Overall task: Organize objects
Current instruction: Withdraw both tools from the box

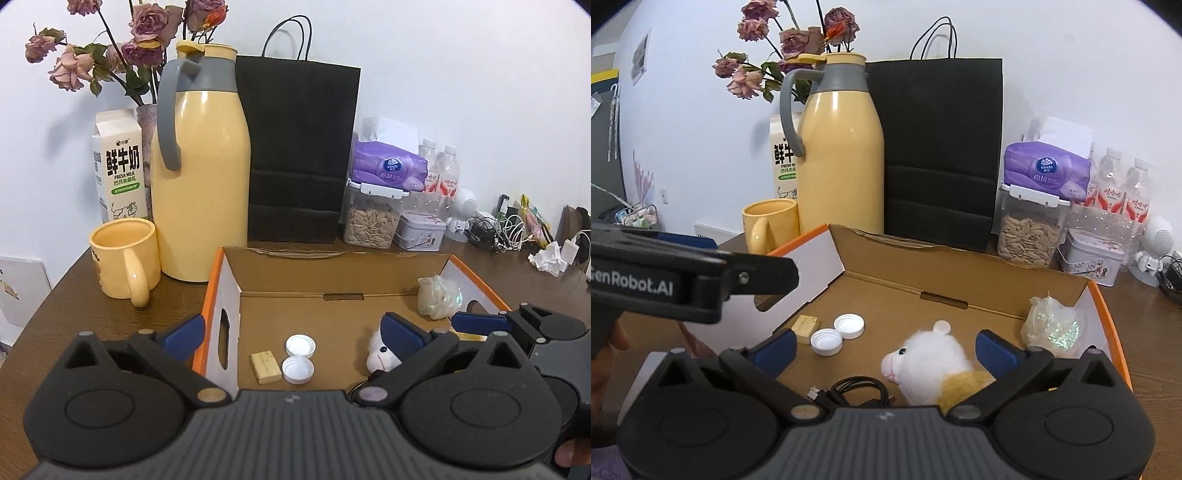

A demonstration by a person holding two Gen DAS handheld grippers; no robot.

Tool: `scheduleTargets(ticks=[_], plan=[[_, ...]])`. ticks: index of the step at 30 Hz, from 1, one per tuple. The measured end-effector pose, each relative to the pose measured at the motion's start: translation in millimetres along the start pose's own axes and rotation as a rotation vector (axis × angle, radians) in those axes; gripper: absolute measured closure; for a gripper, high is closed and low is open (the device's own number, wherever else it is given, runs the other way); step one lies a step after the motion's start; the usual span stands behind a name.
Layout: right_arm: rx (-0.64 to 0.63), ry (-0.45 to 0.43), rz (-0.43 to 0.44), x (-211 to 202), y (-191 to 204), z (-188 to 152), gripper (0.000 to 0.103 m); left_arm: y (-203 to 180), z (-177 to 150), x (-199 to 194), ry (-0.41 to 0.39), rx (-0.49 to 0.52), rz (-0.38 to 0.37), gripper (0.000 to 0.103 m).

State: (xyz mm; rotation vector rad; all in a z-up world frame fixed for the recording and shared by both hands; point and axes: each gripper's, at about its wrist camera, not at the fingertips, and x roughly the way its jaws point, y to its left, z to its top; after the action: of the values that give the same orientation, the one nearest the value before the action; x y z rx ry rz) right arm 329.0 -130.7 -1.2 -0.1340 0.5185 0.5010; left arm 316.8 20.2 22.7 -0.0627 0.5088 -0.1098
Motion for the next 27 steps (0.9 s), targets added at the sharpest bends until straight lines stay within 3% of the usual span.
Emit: scheduleTargets(ticks=[13,27], plan=[[-0.022,-0.033,-0.014,-11.0,4.3,4.6,0.000,3.3,4.3,-10.3,-0.031,-0.017,-0.007,0.000],[-0.007,-0.108,-0.067,-74.2,4.8,-1.0,0.000,-3.7,3.0,-82.7,-0.145,-0.007,-0.011,0.000]])
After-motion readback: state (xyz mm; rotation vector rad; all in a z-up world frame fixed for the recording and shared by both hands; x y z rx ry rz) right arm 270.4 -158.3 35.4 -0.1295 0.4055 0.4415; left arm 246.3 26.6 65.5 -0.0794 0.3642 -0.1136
